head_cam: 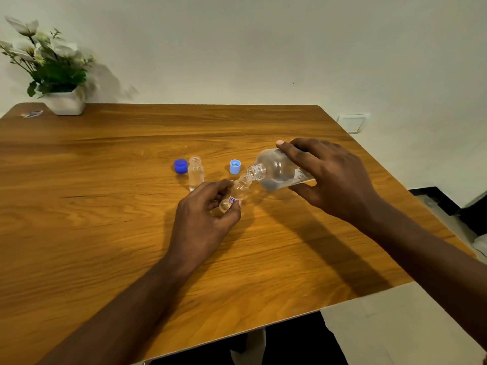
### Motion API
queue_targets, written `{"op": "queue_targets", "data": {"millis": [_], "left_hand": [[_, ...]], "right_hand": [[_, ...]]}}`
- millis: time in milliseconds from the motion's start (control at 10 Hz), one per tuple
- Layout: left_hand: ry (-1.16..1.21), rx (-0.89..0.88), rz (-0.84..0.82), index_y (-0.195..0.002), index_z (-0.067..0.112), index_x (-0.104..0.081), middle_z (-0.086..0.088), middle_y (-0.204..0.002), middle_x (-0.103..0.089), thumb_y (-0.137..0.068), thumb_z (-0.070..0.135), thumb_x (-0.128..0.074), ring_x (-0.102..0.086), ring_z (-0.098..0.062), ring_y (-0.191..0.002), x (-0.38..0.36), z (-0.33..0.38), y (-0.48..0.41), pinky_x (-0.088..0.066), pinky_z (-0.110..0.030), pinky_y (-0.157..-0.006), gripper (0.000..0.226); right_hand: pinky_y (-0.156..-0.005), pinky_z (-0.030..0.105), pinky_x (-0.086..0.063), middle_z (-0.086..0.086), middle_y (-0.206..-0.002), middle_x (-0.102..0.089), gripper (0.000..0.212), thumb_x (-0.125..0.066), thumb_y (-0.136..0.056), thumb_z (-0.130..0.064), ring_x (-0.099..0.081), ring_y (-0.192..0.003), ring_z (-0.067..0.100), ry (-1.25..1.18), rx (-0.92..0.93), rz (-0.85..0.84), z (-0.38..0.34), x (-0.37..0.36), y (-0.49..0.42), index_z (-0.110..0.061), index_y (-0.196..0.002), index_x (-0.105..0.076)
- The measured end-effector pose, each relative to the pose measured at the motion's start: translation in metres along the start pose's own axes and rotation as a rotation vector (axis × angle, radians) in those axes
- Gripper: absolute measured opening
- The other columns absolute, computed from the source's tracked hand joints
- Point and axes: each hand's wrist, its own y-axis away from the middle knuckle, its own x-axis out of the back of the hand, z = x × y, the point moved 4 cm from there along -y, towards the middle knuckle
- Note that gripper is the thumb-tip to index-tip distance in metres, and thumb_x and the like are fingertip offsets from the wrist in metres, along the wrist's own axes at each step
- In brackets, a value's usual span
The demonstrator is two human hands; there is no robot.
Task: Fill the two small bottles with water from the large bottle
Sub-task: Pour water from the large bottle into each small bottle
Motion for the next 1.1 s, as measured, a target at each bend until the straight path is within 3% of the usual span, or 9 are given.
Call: {"op": "queue_targets", "data": {"millis": [600,1100], "left_hand": [[0.004,0.003,-0.003,-0.108,0.017,-0.069,0.012,-0.094,-0.066,-0.072,0.021,-0.071,-0.063,0.001,-0.089,-0.0002,0.0001,-0.0003,-0.050,-0.013,-0.078,0.036],[0.020,0.001,0.003,-0.107,0.020,-0.068,0.016,-0.094,-0.065,-0.072,0.020,-0.071,-0.063,0.001,-0.089,-0.0009,-0.0019,-0.0009,-0.052,-0.017,-0.079,0.035]], "right_hand": [[-0.084,0.042,-0.050,0.011,-0.128,-0.060,0.073,-0.076,-0.079,-0.033,-0.059,-0.114,0.032,-0.002,0.007,-0.007,0.0000,0.0002,-0.0013,-0.019,-0.144,-0.043],[-0.084,0.042,-0.050,0.012,-0.128,-0.060,0.074,-0.076,-0.079,-0.033,-0.059,-0.113,0.032,0.003,0.009,-0.007,0.0006,-0.0008,-0.0022,-0.019,-0.144,-0.044]]}}
